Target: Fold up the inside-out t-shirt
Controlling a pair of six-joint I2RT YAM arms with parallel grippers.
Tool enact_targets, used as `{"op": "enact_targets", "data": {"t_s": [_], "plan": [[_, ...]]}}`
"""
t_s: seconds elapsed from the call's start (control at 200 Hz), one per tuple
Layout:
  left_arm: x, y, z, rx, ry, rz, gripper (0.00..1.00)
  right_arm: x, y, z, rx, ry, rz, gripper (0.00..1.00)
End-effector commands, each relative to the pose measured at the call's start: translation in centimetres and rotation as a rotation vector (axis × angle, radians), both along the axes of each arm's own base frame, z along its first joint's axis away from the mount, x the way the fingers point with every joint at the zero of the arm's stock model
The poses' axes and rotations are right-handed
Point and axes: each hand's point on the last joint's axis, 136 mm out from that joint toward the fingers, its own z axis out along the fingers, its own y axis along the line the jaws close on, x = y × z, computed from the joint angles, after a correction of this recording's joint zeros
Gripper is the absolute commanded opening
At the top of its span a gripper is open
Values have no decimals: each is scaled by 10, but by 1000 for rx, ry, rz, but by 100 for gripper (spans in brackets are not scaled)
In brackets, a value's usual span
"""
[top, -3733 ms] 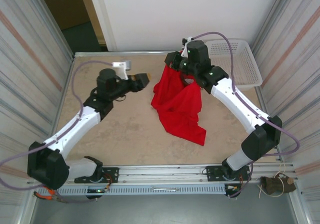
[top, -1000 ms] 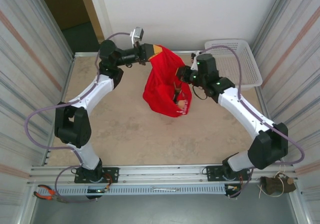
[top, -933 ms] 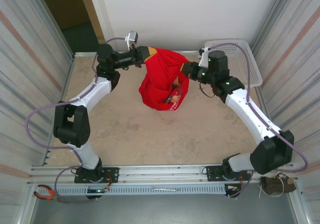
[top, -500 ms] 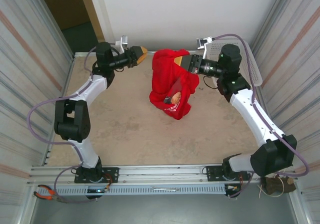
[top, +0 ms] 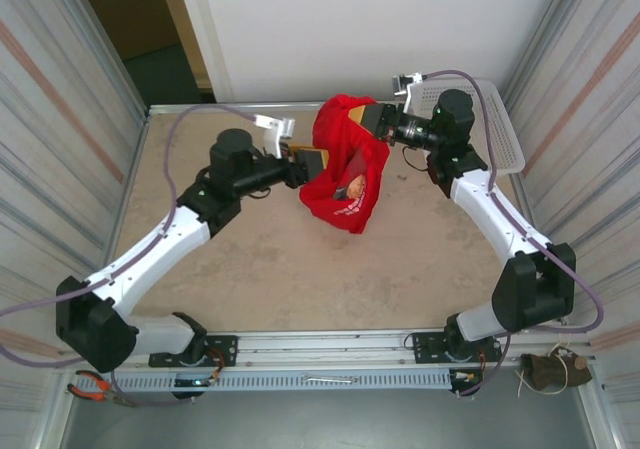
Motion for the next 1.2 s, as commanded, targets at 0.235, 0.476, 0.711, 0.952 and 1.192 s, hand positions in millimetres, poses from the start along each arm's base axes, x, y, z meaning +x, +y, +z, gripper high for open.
{"op": "enact_targets", "data": {"t_s": [0.235, 0.476, 0.711, 0.952, 1.192], "plan": [[45, -36, -49, 196, -40, 80, 53, -8, 19, 6, 26, -27, 42, 0], [67, -43, -70, 265, -3, 102, 5, 0, 10, -4, 23, 3, -2, 0], [36, -23, 18, -54, 115, -277, 0, 60, -49, -121, -317, 194, -307, 60], [26, 7, 87, -306, 161, -502, 0, 26, -61, -128, -410, 179, -391, 64], [21, 8, 114, -359, 107, -611, 0, -22, -72, -70, -574, -9, -497, 71]]}}
